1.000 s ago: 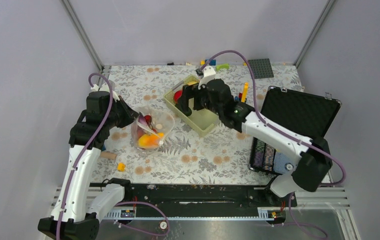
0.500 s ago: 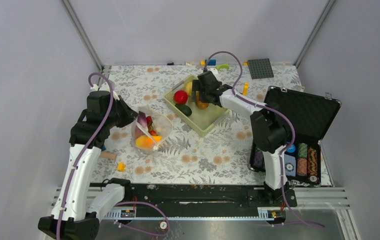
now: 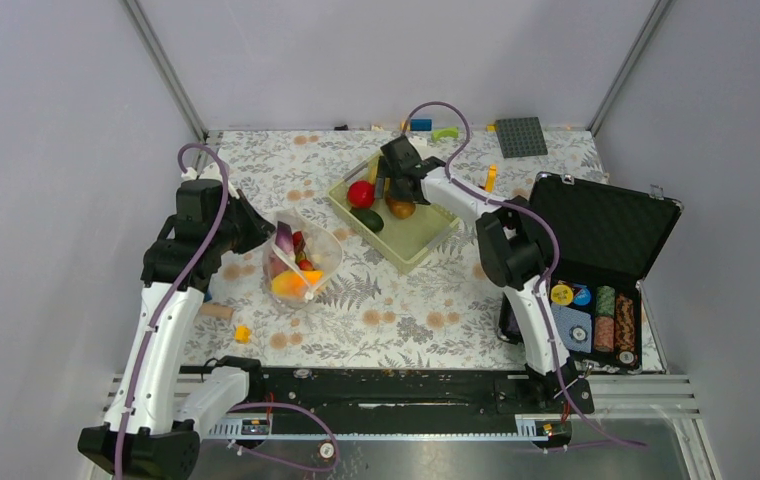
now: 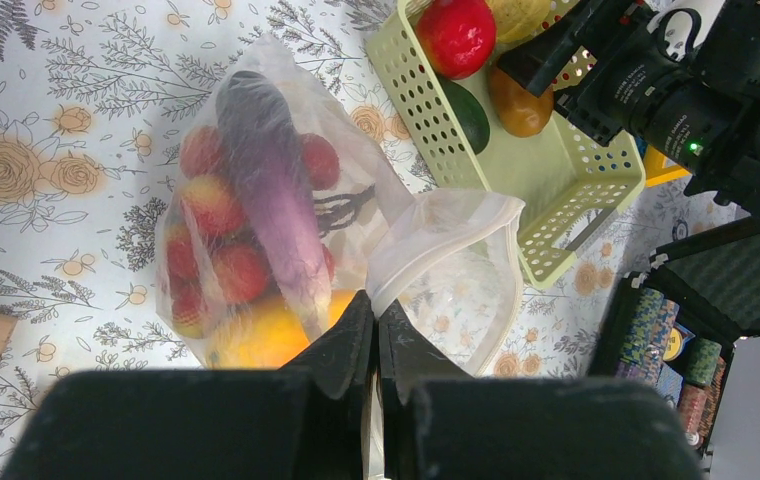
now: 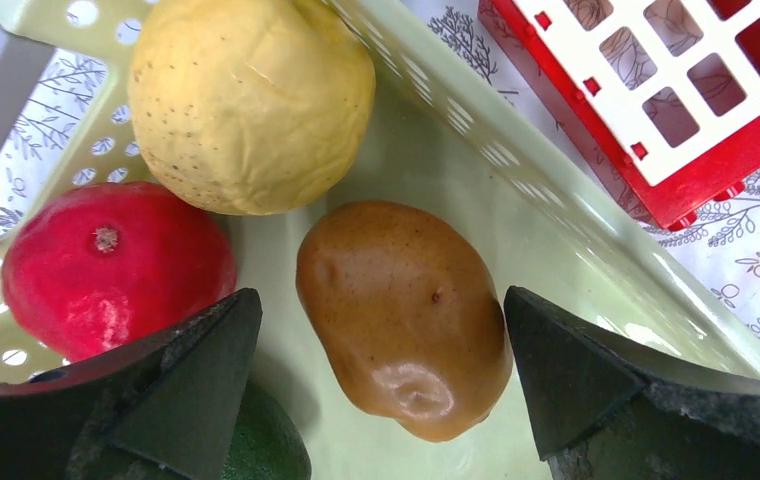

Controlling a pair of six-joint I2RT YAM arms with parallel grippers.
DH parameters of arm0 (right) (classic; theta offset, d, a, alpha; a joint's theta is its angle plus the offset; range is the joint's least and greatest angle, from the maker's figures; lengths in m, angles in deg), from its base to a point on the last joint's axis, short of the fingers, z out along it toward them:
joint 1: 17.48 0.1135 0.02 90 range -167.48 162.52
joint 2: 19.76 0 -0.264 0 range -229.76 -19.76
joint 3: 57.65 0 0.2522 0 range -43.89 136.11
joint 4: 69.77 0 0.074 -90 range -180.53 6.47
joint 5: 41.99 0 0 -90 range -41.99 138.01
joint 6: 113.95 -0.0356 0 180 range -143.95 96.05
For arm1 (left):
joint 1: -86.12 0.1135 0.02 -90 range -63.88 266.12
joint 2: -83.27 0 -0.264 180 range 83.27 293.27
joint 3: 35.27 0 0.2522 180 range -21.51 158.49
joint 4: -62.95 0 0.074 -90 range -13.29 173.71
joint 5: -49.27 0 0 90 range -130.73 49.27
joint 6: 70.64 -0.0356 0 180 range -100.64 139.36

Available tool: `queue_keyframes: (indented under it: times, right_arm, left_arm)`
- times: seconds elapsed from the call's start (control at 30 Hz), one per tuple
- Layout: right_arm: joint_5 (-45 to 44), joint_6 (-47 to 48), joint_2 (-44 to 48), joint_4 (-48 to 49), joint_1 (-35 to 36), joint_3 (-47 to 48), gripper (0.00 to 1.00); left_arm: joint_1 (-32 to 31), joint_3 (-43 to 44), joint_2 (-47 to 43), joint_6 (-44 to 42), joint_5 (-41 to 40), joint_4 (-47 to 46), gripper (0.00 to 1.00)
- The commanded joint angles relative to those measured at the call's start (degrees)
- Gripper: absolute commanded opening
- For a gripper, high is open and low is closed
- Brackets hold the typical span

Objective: Place the food in the zip-top bag and seal the zipper
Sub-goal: Pick up the fake vegetable from the bin.

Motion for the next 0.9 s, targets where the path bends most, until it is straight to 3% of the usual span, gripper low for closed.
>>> queue_keyframes:
  times: [0.0, 0.4, 0.5, 0.63, 0.87]
  right_arm:
    - [-2.4, -3.5, -2.3, -8.0, 0.0, 6.4, 1.00]
    - [0.1, -6.4, -9.6, -19.1, -0.1, 17.2, 0.98]
    - [0.6, -7.0, -9.7, -19.1, -0.2, 16.3, 0.85]
    - [0.0, -7.2, -8.1, -17.3, -0.2, 13.8, 0.82]
    - [-2.8, -2.9, 3.1, -5.3, -0.1, -0.1, 0.66]
  left_arm:
    - [0.5, 1.0, 0.3, -1.0, -1.1, -2.9, 0.00]
    - [1.6, 1.2, 1.4, -1.2, 3.2, -2.9, 0.00]
    - [1.8, 1.1, 1.2, -1.2, 3.0, -2.9, 0.00]
    - [1.9, 1.0, 1.3, -1.1, 2.9, -3.0, 0.00]
    - [2.0, 0.9, 1.0, -0.9, 3.0, -3.0, 0.00]
